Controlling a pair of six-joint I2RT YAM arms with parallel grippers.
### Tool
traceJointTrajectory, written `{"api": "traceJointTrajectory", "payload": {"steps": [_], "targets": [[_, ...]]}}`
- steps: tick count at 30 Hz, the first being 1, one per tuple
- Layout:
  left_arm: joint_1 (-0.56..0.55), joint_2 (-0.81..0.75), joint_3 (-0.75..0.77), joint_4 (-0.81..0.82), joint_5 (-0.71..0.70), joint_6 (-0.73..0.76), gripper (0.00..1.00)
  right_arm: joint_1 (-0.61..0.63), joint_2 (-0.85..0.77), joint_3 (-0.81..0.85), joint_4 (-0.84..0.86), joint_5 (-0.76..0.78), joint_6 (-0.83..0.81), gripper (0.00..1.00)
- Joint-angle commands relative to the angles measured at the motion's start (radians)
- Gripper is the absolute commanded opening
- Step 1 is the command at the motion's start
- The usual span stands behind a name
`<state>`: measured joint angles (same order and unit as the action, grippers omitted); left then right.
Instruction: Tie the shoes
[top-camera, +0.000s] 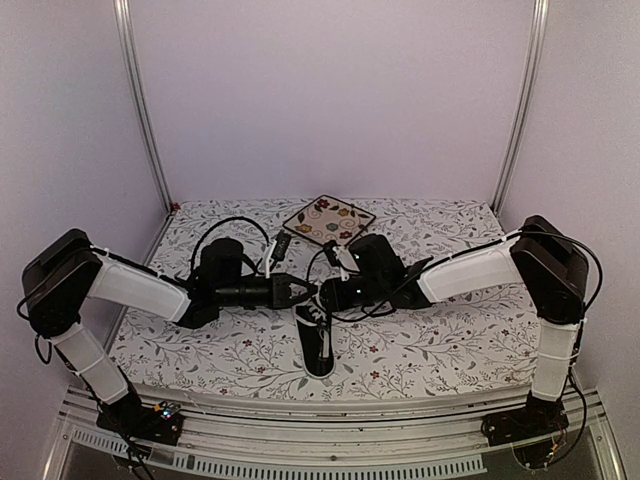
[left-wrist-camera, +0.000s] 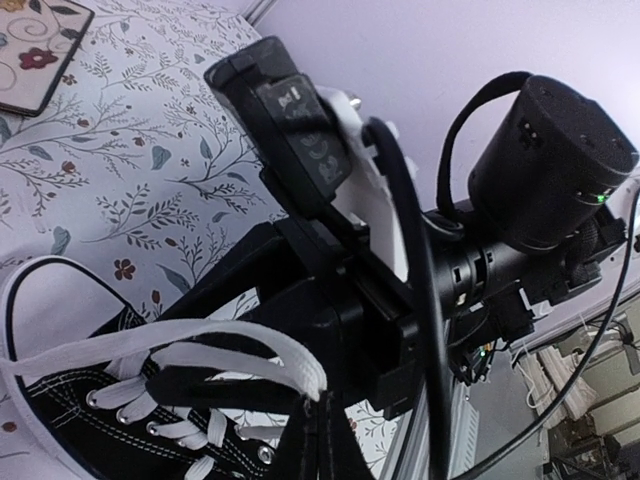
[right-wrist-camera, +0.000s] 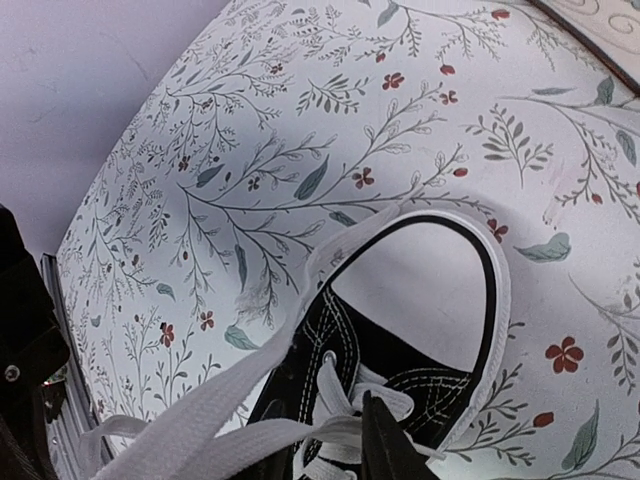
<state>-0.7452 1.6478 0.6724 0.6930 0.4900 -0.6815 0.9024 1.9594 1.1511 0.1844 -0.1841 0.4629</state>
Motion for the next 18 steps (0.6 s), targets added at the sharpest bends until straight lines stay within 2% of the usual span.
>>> {"api": "traceJointTrajectory", "payload": {"steps": [1,3,4,11,18], "targets": [[0.011,-0.027,0.008,-0.004,-0.012,0.013,0.00,0.018,-0.013,0.000,0.034,0.095,0.004,0.16],[0.013,-0.032,0.004,-0.009,-0.027,0.010,0.00,0.019,-0.055,-0.042,0.034,0.148,0.024,0.05],[0.013,-0.032,0.005,-0.014,-0.036,0.010,0.00,0.019,-0.081,-0.066,0.034,0.175,0.031,0.03],[0.016,-0.016,0.010,-0.021,-0.065,-0.016,0.00,0.018,-0.262,-0.213,0.038,0.233,0.066,0.02],[0.017,-0.016,0.025,-0.028,-0.086,-0.052,0.00,0.046,-0.330,-0.238,0.062,0.056,0.002,0.02]]}}
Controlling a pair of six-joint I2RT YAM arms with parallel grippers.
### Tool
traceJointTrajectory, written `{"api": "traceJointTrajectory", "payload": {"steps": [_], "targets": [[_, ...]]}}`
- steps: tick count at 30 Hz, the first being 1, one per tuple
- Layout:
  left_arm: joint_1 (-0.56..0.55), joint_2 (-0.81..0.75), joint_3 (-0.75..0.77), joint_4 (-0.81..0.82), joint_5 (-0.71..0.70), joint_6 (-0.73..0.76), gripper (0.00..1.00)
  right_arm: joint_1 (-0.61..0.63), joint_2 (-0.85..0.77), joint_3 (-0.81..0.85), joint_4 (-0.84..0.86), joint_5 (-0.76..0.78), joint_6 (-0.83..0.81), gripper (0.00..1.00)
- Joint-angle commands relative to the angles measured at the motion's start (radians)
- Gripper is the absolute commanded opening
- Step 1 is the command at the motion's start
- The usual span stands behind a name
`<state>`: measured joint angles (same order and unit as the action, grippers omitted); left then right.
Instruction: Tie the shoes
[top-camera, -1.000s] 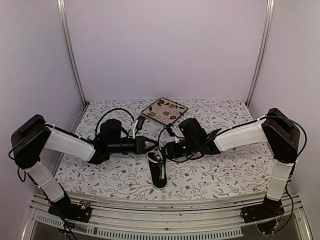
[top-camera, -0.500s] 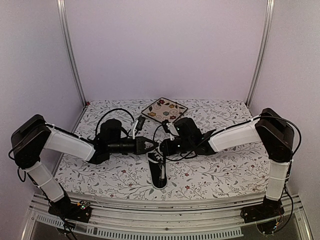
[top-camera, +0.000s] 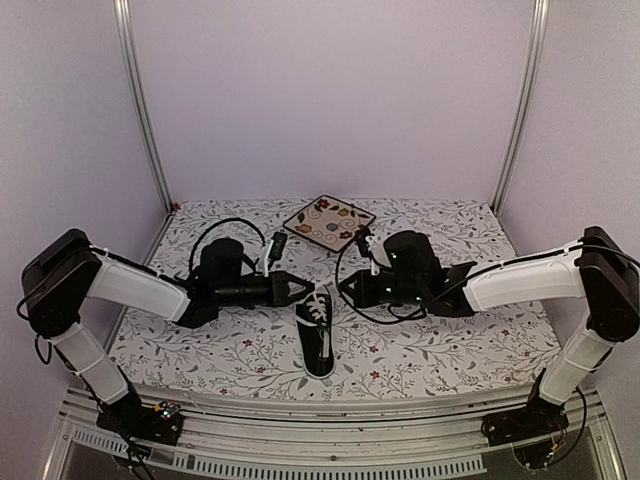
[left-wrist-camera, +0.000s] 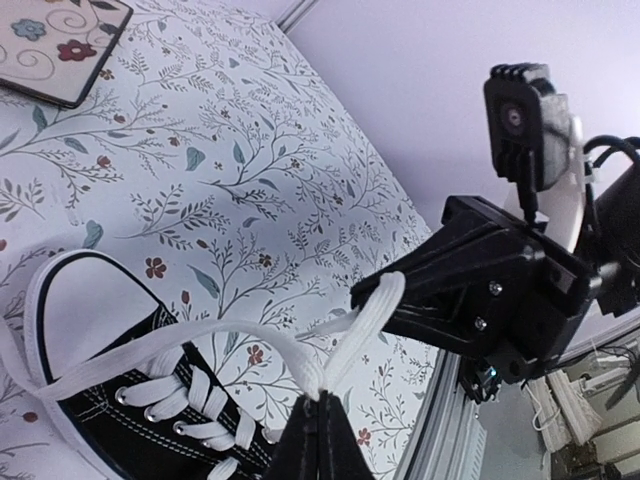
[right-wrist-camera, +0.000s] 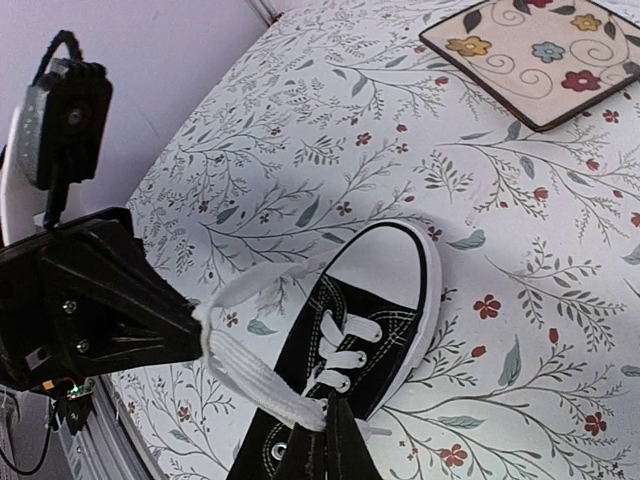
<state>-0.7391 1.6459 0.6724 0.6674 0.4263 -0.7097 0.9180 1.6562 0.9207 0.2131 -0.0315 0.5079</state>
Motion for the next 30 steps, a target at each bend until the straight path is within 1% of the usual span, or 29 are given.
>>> {"api": "traceJointTrajectory", "payload": {"steps": [1,4,9,11,13,16,19,24,30], "targets": [[0.011,-0.013,0.030,-0.011,-0.024,-0.028,0.00,0.047,-0.026,-0.001,0.035,-0.110,-0.058,0.02],[0.010,-0.012,0.051,-0.043,-0.031,-0.031,0.00,0.094,-0.007,0.026,0.035,-0.141,-0.084,0.02],[0.010,-0.012,0.064,-0.063,-0.032,-0.032,0.00,0.129,0.081,0.076,0.049,-0.124,-0.072,0.02],[0.010,-0.014,0.065,-0.067,-0.028,-0.039,0.00,0.135,0.112,0.091,0.080,-0.106,-0.067,0.02],[0.010,-0.016,0.066,-0.070,-0.026,-0.045,0.00,0.141,0.138,0.107,0.098,-0.055,-0.061,0.02],[0.010,-0.028,0.064,-0.080,-0.033,-0.053,0.00,0.142,0.181,0.139,0.097,0.084,-0.052,0.02],[0.009,-0.043,0.062,-0.086,-0.037,-0.062,0.00,0.142,0.210,0.156,0.101,0.188,-0.040,0.02],[0.007,-0.043,0.069,-0.101,-0.029,-0.086,0.00,0.142,0.271,0.178,0.156,0.255,-0.032,0.02],[-0.002,-0.024,0.076,-0.091,-0.027,-0.123,0.00,0.143,0.342,0.195,0.278,0.261,-0.034,0.02]]}}
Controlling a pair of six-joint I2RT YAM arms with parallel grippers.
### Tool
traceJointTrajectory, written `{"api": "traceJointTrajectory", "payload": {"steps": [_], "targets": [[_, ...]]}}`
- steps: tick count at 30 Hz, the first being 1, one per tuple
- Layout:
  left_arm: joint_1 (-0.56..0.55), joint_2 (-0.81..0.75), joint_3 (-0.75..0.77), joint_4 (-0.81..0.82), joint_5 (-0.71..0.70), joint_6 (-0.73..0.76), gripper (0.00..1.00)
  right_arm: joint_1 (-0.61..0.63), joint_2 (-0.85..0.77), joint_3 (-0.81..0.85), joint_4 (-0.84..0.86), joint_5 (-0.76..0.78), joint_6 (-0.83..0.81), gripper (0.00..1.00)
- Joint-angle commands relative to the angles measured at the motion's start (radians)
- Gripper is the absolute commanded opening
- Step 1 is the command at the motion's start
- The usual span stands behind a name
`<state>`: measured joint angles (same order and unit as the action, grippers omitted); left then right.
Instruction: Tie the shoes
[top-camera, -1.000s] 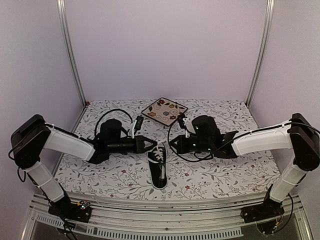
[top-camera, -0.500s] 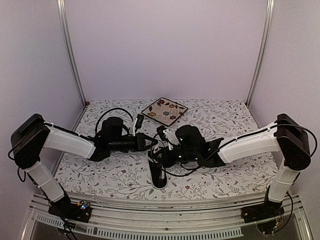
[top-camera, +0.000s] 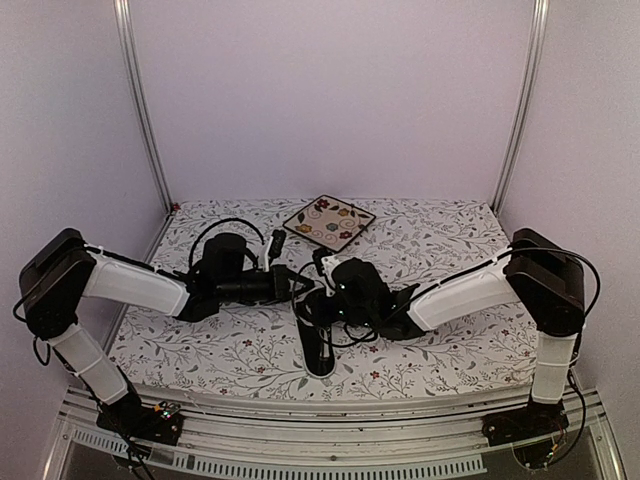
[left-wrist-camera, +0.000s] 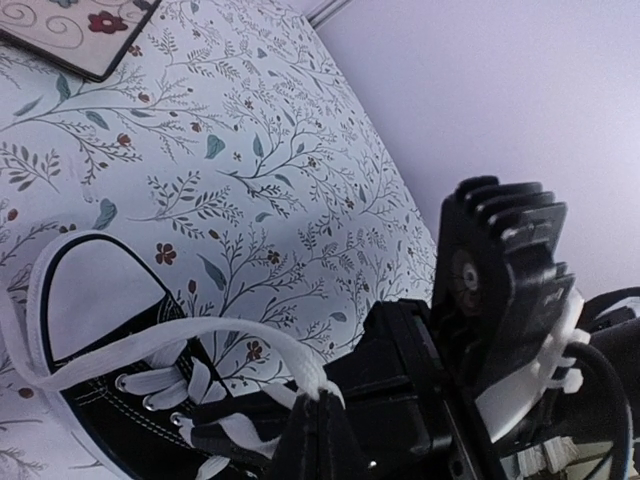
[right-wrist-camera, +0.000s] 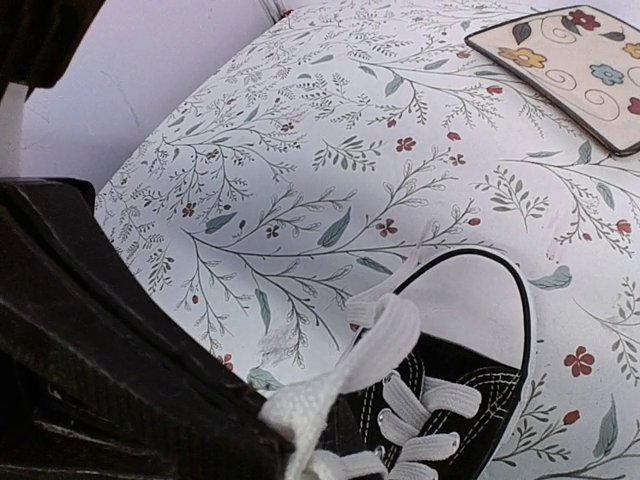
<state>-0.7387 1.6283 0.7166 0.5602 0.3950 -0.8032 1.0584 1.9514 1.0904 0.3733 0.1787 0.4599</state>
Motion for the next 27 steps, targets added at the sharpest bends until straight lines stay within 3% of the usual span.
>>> {"api": "traceJointTrajectory", "payload": {"steps": [1,10,22,27], "targets": [[-0.002,-0.003,0.033,0.021,0.006,-0.034,0.00,0.003,0.060,0.035,0.133,0.031,0.015,0.02],[-0.004,0.045,0.075,0.043,0.043,-0.055,0.00,-0.001,0.072,0.054,0.134,-0.113,-0.023,0.02],[0.005,0.077,0.113,0.008,0.120,-0.037,0.00,-0.077,0.068,0.048,0.129,-0.583,-0.008,0.02],[0.020,0.071,0.152,-0.151,0.082,0.044,0.00,-0.084,0.078,0.047,0.122,-0.642,0.046,0.02]]}}
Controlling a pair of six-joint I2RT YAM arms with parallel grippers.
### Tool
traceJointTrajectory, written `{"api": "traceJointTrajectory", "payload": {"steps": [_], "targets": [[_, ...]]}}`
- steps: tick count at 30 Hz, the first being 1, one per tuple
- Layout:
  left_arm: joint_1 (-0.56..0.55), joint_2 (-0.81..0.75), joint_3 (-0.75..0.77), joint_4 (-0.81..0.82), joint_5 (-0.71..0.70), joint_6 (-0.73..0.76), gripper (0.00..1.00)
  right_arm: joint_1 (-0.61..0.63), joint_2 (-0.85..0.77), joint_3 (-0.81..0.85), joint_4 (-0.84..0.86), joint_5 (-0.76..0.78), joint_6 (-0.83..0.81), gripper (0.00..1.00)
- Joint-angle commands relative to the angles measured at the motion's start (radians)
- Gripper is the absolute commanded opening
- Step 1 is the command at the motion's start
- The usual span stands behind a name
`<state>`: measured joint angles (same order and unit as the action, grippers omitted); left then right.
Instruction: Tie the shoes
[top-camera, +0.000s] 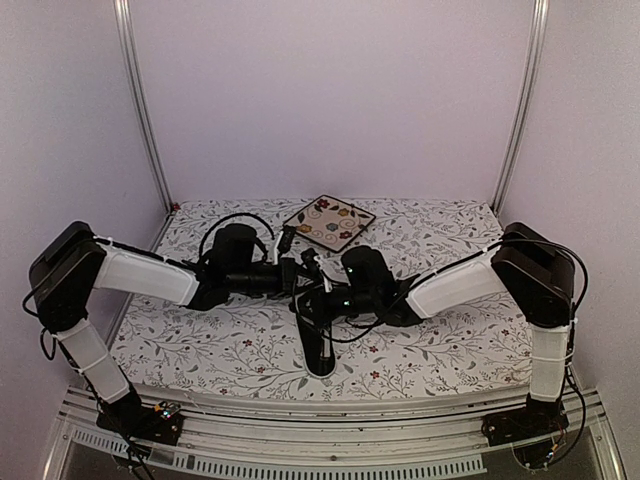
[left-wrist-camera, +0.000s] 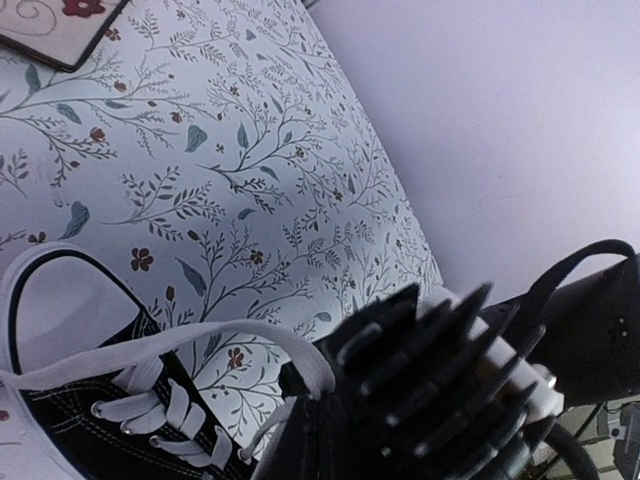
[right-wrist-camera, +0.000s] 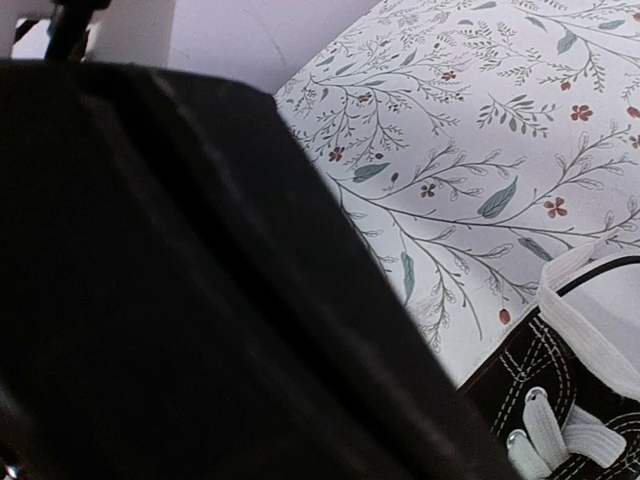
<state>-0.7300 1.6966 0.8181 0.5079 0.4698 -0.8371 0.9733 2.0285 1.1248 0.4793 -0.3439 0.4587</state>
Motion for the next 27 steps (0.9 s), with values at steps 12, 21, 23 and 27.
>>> {"api": "traceJointTrajectory", "payload": {"steps": [12,21,23,27], "targets": [[0.031,-0.152,-0.026,-0.306,-0.043,0.232,0.78,-0.021,0.014,-0.029,0.047,-0.139,0.130,0.02],[0.047,-0.320,-0.182,-0.317,-0.092,0.298,0.97,-0.059,0.015,-0.034,0.045,-0.207,0.141,0.02],[0.047,-0.360,-0.271,-0.231,-0.096,0.307,0.95,-0.066,0.014,-0.038,0.043,-0.216,0.142,0.02],[0.037,-0.394,-0.410,-0.011,-0.073,0.312,0.84,-0.081,0.020,-0.043,0.044,-0.237,0.148,0.02]]}}
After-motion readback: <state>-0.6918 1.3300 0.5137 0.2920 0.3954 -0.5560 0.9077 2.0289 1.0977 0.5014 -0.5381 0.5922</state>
